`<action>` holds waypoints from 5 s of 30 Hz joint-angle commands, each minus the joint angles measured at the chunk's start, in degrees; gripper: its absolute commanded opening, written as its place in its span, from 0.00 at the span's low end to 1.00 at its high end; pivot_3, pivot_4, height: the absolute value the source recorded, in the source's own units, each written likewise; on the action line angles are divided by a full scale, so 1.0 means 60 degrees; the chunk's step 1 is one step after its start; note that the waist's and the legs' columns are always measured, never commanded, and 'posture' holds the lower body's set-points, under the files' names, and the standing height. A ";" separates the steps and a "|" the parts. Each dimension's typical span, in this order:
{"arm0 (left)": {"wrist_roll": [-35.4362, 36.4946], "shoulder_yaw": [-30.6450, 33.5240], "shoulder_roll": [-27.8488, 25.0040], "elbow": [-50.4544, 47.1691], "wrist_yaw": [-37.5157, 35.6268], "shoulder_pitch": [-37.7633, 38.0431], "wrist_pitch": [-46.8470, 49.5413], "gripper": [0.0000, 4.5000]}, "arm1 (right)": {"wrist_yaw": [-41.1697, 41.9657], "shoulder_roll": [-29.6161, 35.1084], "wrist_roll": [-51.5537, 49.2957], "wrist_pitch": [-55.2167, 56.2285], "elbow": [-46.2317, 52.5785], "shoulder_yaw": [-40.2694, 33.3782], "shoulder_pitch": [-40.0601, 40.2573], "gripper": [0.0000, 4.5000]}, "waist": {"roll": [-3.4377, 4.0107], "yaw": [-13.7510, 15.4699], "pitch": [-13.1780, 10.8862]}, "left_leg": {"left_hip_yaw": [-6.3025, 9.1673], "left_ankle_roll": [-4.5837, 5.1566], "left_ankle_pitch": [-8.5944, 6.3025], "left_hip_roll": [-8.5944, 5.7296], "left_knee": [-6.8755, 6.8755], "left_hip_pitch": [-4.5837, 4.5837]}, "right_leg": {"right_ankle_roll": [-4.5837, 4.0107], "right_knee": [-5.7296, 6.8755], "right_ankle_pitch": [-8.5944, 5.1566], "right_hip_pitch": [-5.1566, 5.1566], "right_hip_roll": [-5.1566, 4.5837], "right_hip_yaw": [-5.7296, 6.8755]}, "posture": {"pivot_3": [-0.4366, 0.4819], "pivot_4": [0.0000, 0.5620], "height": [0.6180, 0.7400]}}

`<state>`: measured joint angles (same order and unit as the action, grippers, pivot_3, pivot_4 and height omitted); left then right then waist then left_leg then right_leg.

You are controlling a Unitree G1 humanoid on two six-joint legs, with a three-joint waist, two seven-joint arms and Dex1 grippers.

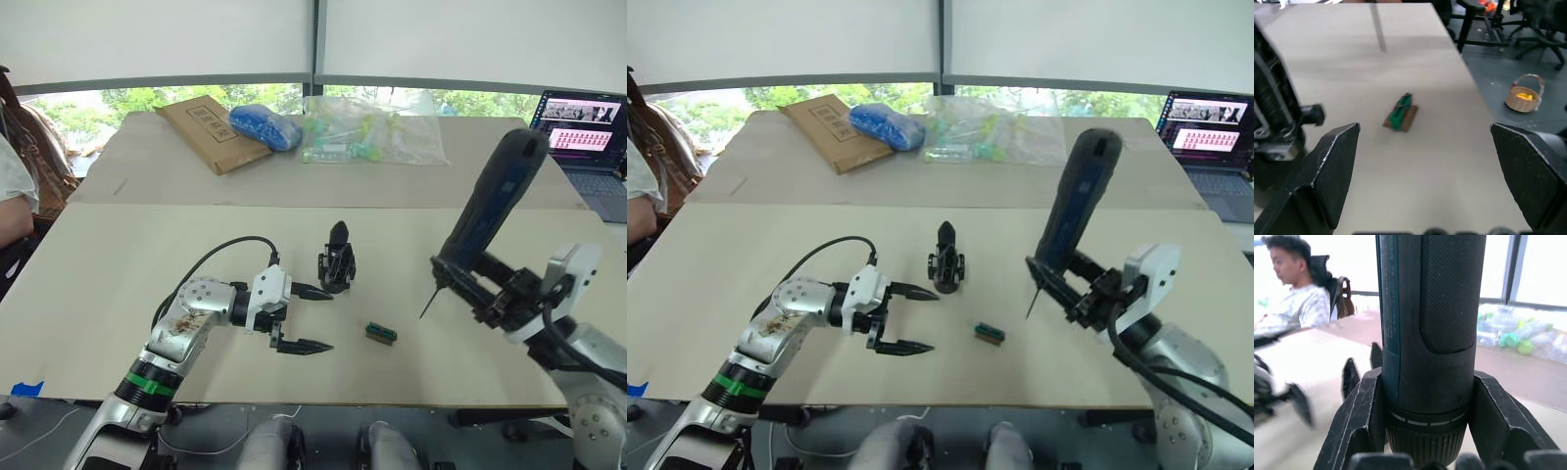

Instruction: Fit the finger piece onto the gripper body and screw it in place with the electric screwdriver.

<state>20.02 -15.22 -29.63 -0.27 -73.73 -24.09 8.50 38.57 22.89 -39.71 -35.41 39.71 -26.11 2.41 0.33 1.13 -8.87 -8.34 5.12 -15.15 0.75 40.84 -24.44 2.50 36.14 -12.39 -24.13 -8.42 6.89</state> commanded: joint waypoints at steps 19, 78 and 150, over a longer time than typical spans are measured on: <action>-0.0718 -0.0428 0.0725 0.1812 -0.1045 -0.0429 -0.1748 1.00 | -0.0317 0.0194 0.0163 0.2179 0.1057 0.1956 0.0615 0.43 | 0.0000 -0.0071 0.0001 | -0.0005 0.0004 -0.0001 0.0004 0.0002 0.0008 | 0.0001 0.0000 -0.0004 0.0006 0.0007 -0.0003 | 0.48 0.27 0.93; -0.1374 -0.0577 0.1618 0.2590 -0.0499 -0.0635 -0.2191 1.00 | -0.0281 0.0496 0.0855 0.3418 0.0463 0.2487 0.1023 0.43 | -0.0003 -0.0063 0.0001 | -0.0003 0.0017 -0.0007 0.0004 0.0005 0.0006 | 0.0001 -0.0003 -0.0004 0.0008 0.0002 -0.0002 | 0.48 0.27 0.93; -0.1372 -0.0606 0.1681 0.2524 -0.0388 -0.0682 -0.2159 1.00 | -0.0444 0.0859 0.0640 0.3263 0.0378 0.2414 0.0985 0.43 | -0.0004 -0.0062 0.0001 | -0.0002 0.0017 -0.0007 0.0005 0.0005 0.0006 | 0.0001 -0.0003 -0.0004 0.0008 0.0001 -0.0002 | 0.48 0.27 0.93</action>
<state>11.39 -18.88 -19.82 16.57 -75.99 -27.43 -4.60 36.05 27.86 -34.88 -17.26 39.77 -10.49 8.68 0.30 0.76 -8.86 -8.35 5.22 -15.19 0.78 40.87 -24.40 2.50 36.12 -12.41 -24.08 -8.41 6.88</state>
